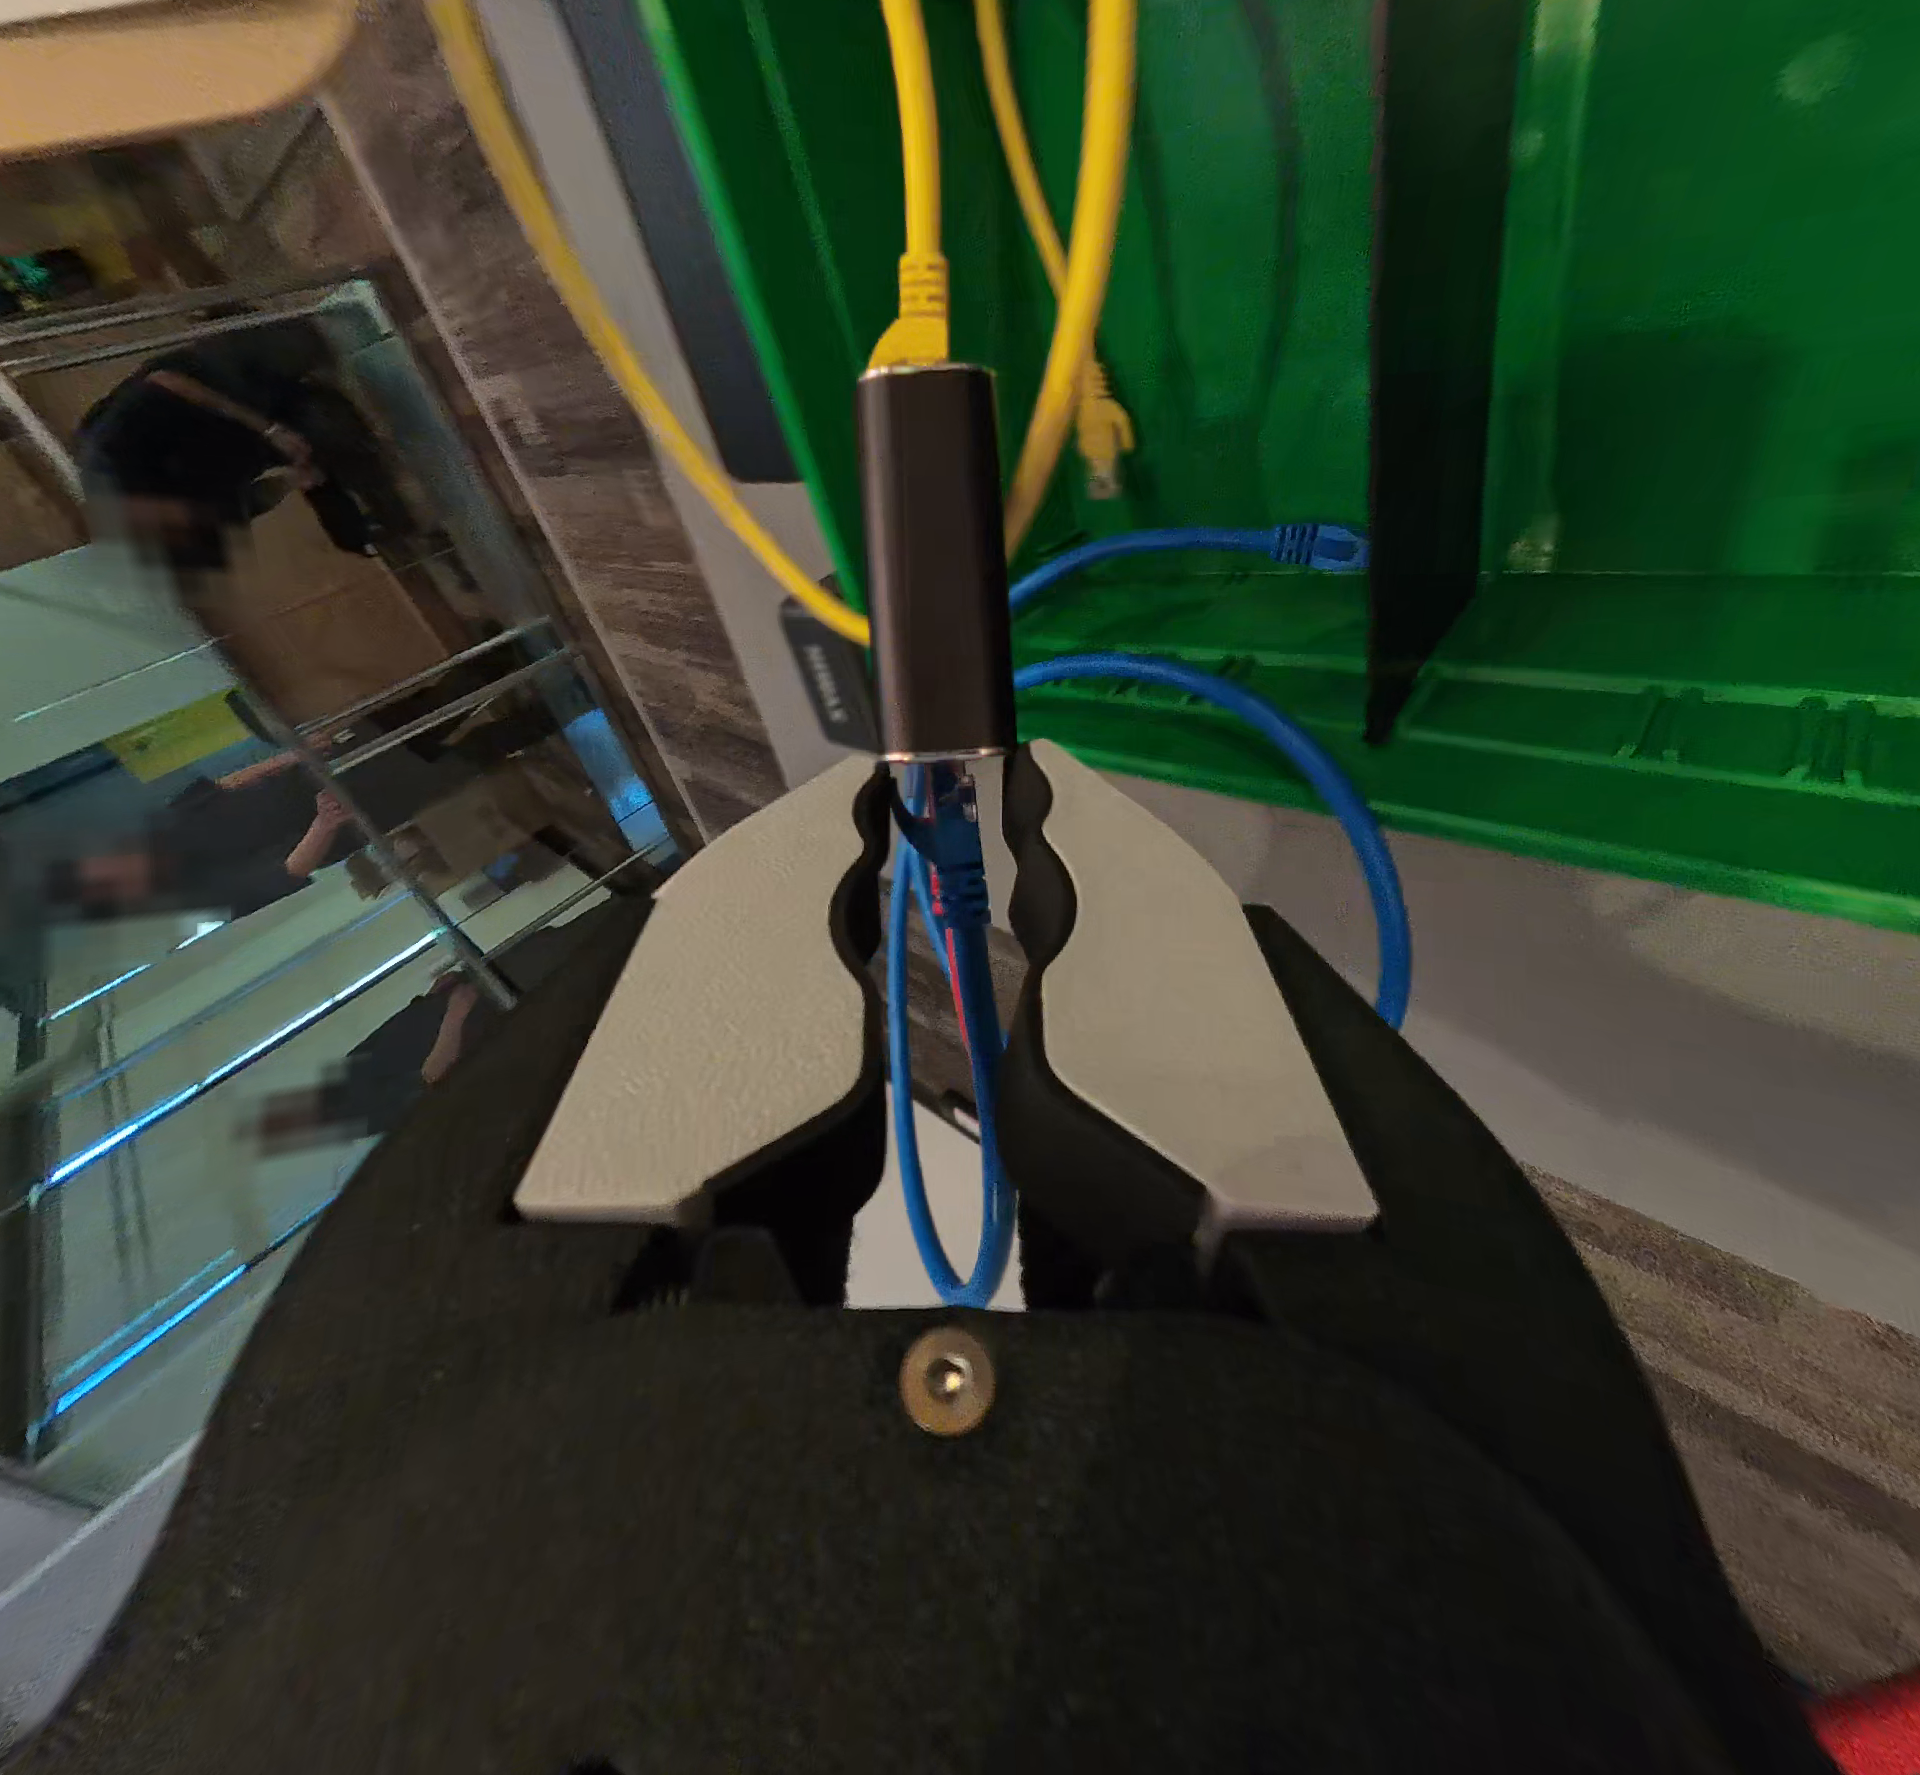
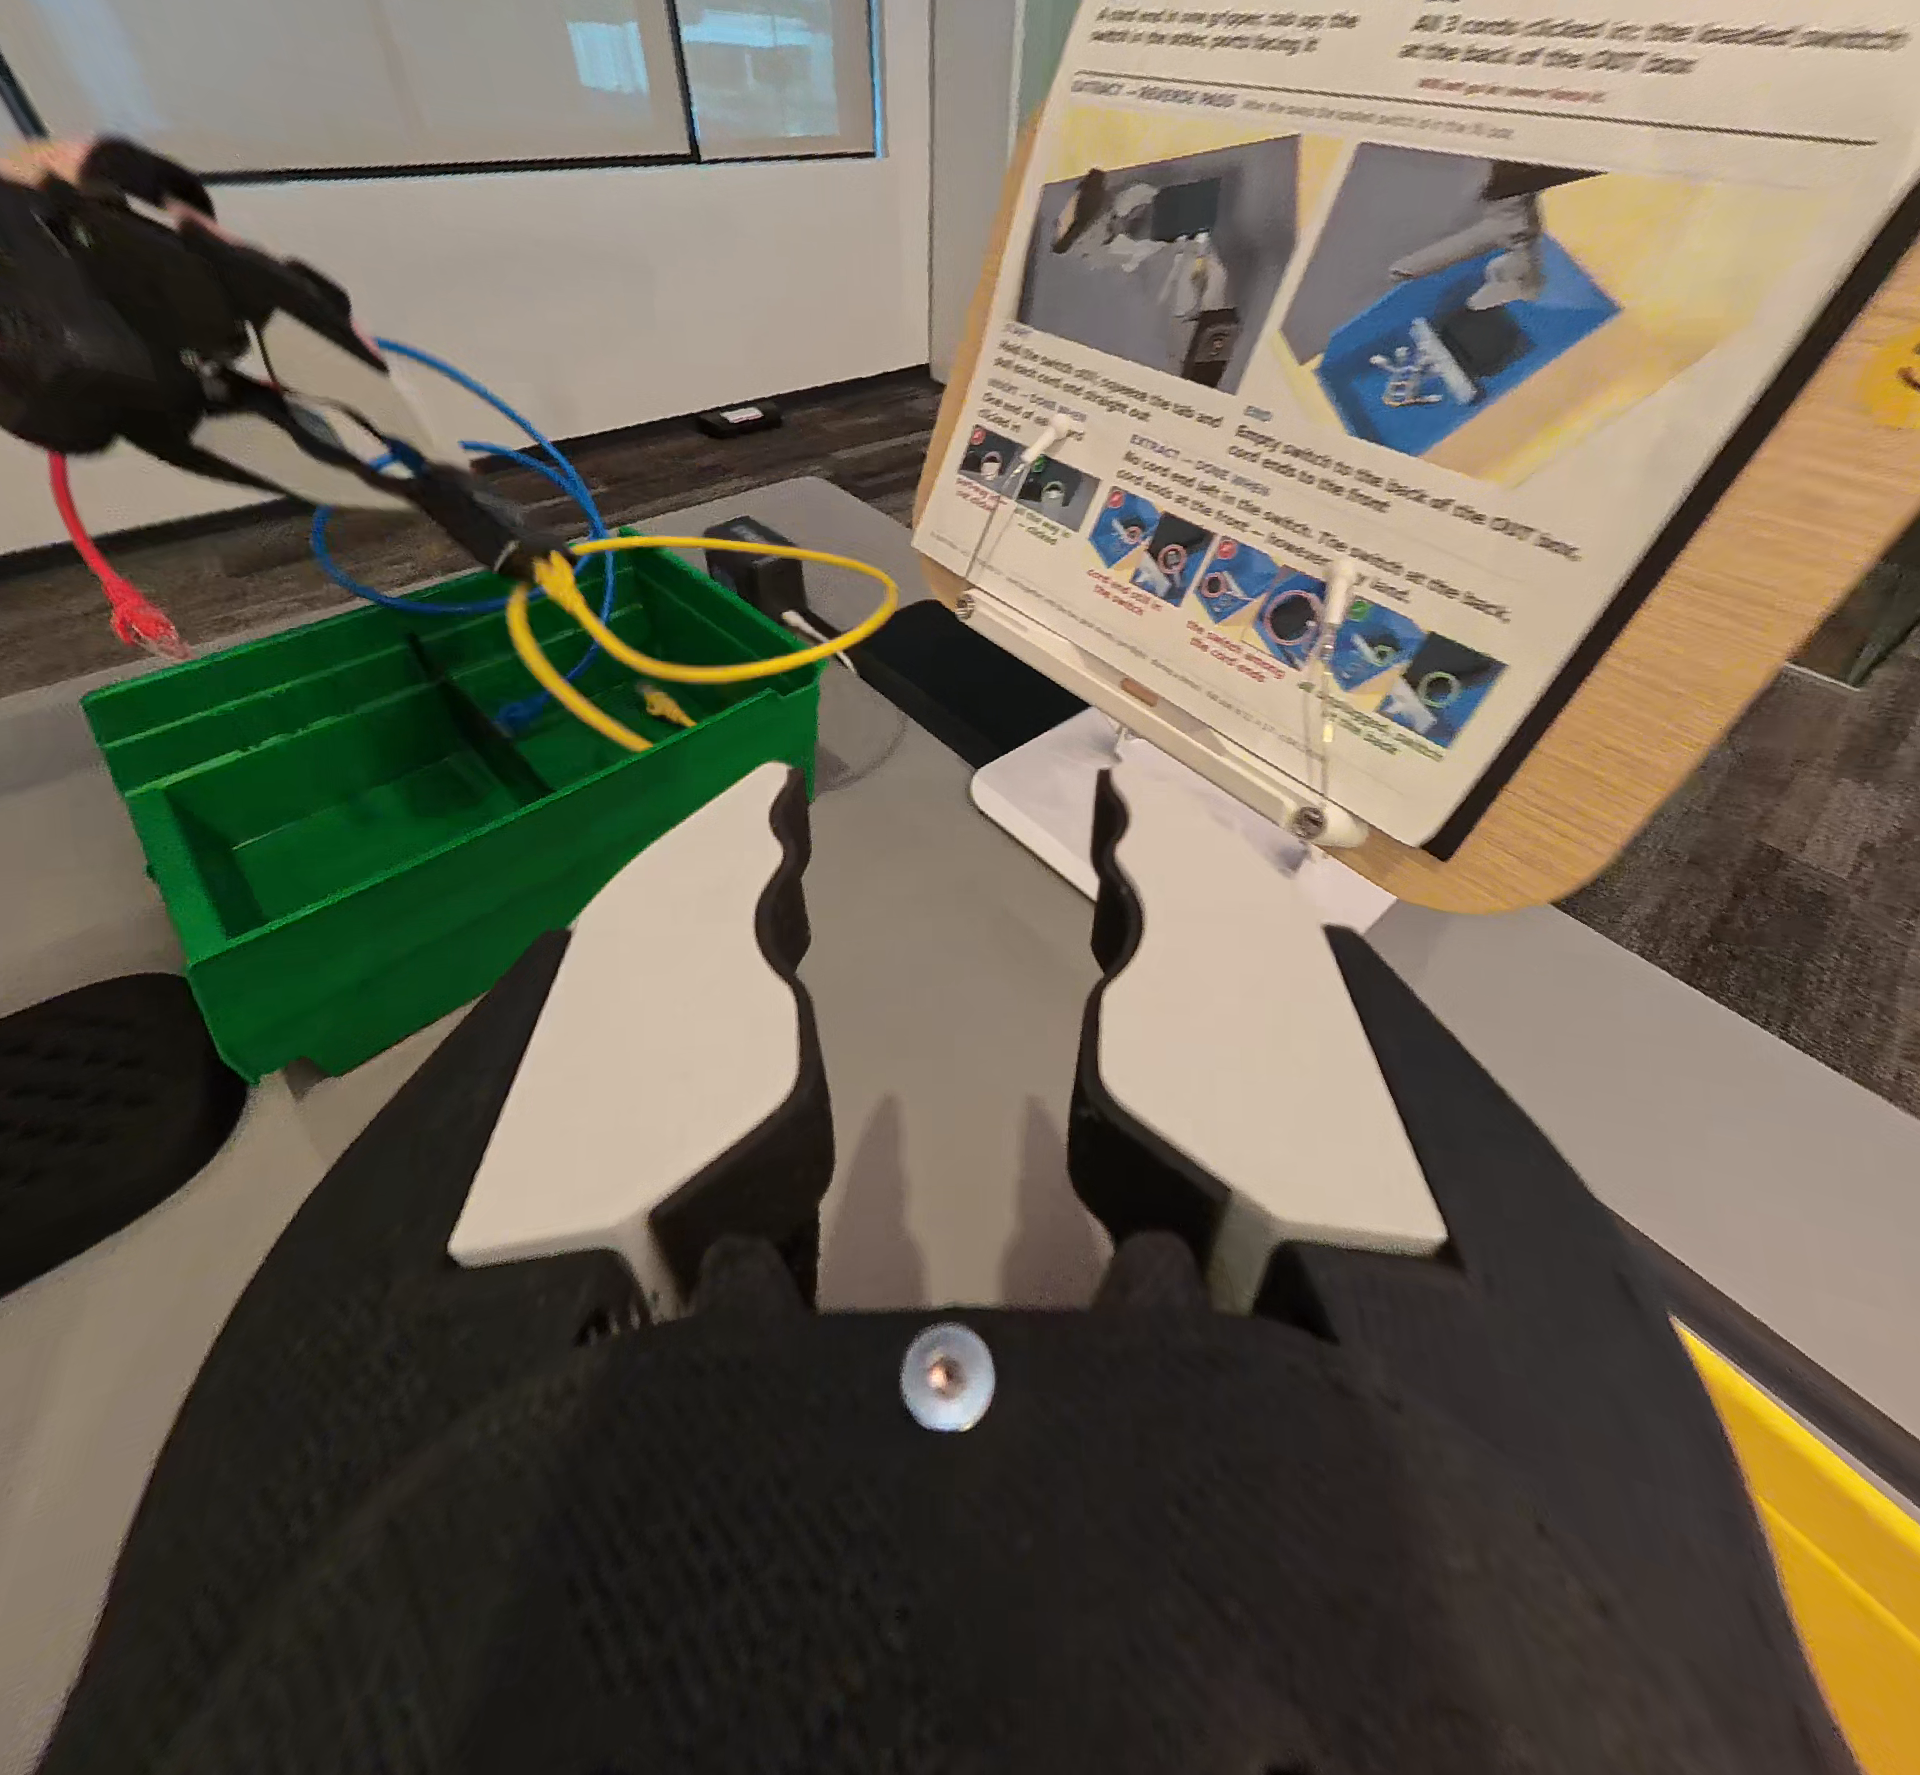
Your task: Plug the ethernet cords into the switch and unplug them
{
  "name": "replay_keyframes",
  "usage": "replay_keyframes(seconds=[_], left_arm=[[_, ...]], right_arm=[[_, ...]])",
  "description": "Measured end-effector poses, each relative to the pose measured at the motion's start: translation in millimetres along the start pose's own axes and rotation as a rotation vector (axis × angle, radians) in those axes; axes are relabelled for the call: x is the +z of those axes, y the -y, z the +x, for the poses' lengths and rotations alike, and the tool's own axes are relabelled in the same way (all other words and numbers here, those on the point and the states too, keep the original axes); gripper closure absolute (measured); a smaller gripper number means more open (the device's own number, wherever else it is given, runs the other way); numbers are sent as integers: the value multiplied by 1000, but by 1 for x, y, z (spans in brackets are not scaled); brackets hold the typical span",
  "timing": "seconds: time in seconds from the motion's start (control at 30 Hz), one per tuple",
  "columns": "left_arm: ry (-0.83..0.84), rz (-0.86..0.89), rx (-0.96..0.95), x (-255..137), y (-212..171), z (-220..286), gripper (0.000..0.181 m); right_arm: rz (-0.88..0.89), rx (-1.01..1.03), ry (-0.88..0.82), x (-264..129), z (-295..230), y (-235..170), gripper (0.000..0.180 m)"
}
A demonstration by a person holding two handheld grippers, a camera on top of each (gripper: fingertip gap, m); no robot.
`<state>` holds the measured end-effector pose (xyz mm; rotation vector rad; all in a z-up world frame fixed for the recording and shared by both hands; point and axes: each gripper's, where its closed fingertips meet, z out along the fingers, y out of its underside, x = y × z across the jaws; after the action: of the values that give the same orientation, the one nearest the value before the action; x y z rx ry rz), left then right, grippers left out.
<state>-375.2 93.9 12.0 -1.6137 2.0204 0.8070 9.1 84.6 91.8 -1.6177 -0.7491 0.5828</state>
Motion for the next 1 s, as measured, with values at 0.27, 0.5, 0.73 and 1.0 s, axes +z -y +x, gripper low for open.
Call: replay_keyframes(seconds=[0.27,0.5,0.73,1.0], left_arm=[[128,92,-27,-77,28,-33,161],[194,226,27,-127,88,-24,161],[222,262,128,-158,139,-8,161],[308,257,99,-160,149,-16,158]], right_arm=[[58,-168,220,46,-86,1,126],[275,-456,328,55,-182,13,117],[285,-655,177,64,-192,8,126],[216,-660,151,56,-184,11,173]])
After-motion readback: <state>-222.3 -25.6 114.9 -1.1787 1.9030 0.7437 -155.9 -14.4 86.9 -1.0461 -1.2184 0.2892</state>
